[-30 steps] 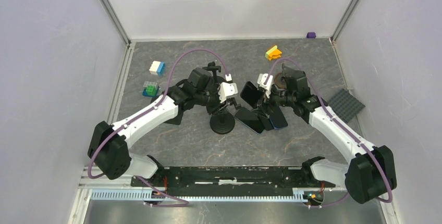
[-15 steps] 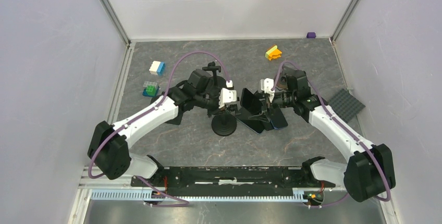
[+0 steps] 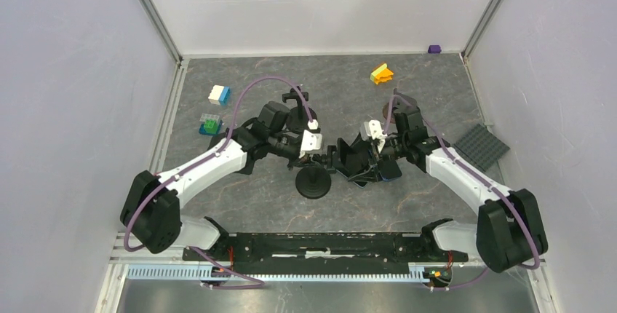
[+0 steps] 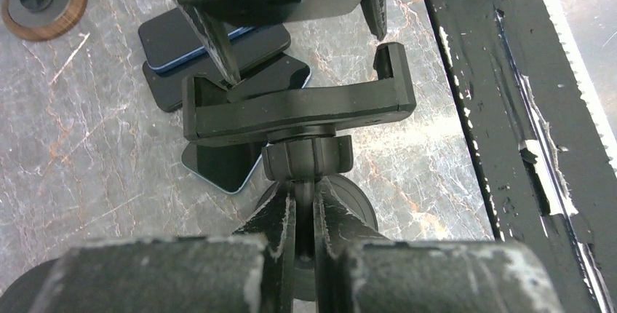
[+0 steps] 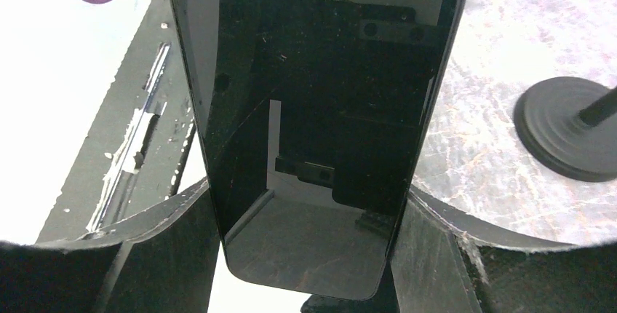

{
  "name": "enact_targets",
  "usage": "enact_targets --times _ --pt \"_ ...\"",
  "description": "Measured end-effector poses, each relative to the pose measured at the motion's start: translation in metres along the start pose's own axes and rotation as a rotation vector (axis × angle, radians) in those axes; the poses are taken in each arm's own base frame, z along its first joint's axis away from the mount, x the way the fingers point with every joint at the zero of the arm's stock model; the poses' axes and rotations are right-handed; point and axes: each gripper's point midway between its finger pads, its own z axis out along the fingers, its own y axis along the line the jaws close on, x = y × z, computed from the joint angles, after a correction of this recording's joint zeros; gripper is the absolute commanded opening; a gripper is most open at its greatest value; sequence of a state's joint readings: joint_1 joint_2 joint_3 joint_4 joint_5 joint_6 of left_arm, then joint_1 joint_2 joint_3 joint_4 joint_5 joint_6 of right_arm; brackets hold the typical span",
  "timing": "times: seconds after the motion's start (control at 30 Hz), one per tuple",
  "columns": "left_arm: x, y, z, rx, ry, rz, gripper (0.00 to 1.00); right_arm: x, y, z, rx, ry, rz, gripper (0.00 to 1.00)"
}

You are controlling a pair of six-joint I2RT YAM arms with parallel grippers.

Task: Place the phone on the phone stand
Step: Install the phone on the phone stand.

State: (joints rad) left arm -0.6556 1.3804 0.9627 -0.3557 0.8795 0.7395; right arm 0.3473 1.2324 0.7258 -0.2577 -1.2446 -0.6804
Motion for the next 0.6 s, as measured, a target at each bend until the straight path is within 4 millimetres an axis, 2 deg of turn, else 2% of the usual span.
enact_targets --times 0.4,0.6 --pt "-0.006 -0.006 0.005 -0.004 -0.137 0.043 0.02 0.012 0.023 0.028 -0.145 -0.003 0.04 0.0" --pt "-0.007 -0.006 0.005 -0.005 -0.186 0.035 0.02 0.001 0.016 0.034 -0.14 -0.031 0.0 0.0"
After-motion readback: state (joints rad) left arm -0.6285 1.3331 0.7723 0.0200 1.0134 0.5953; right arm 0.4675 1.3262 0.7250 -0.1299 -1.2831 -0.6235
